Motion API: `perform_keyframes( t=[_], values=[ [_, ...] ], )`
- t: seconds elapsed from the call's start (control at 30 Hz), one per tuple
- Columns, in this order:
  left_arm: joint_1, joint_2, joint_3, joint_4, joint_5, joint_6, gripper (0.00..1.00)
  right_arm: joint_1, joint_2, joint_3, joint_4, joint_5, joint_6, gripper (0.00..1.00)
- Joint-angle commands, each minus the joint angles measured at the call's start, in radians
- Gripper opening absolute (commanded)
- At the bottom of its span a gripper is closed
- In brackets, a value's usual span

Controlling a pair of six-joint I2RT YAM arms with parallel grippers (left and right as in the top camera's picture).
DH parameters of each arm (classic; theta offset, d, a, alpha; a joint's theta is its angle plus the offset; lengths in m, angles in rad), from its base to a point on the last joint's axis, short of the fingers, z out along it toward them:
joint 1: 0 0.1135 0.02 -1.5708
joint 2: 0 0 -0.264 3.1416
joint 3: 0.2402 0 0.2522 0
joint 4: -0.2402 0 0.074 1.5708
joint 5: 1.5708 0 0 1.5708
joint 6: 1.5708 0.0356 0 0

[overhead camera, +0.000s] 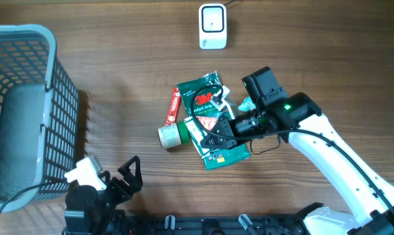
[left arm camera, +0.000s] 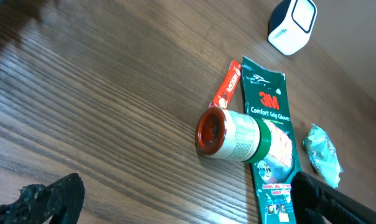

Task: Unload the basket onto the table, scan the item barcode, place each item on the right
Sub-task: 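Lift the green-white box and carry it to the white scanner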

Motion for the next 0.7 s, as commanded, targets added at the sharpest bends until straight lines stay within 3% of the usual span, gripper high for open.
perform_keyframes(
  t=[0.0,0.13,0.23,0.37,0.43,0.5,0.67],
  values=[
    [0.006,0.0,-0.005,0.0,0.005,-0.002,1.0,-0.002,-0.014,0.025,0.003,0.003,-0.022,0.04],
    [0.006,0.0,-0.005,0.0,0.005,-0.002,1.0,-0.002,-0.014,0.025,0.0,0.015,0.0,0.04],
    [0.006,0.0,-0.005,0.0,0.005,-0.002,1.0,-0.002,-0.014,0.025,-0.01,0.18,0.005,0.04],
    [0.006,0.0,-0.005,0.0,0.005,-0.002,1.0,-0.002,-0.014,0.025,0.021,0.671,0.146,0.05],
    [0.006,0.0,-0.005,0.0,0.005,-0.002,1.0,-0.002,-0.011,0.021,0.098,1.034,0.248,0.04],
    [0.006,0.0,-0.005,0.0,0.005,-0.002,1.0,-0.002,-0.004,0.01,0.192,1.205,0.27,0.05],
    [0.006,0.0,-0.005,0.0,0.005,-0.002,1.0,-0.002,0.099,-0.001,0.579,1.231,-0.015,0.07]
  ],
)
